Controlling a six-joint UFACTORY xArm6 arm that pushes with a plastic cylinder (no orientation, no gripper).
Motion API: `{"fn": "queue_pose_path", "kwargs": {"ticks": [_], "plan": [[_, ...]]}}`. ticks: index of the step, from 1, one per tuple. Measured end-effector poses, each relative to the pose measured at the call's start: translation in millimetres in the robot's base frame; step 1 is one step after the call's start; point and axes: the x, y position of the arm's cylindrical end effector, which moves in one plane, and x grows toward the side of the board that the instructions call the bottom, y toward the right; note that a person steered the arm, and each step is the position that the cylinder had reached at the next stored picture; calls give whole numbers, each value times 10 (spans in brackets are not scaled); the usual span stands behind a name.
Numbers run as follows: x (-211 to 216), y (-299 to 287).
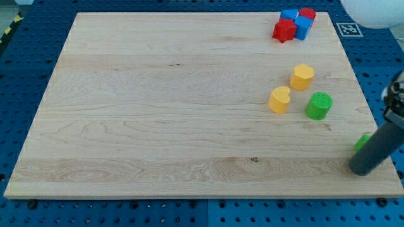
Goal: Place the green circle to the top left of the green star
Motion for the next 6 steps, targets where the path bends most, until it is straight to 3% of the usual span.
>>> {"fn": "queue_pose_path", "kwargs": {"ticks": [1, 3, 4, 6], "plan": [[-134, -521], [-1279, -1657], [-1740, -1564], [-1632, -829]]}}
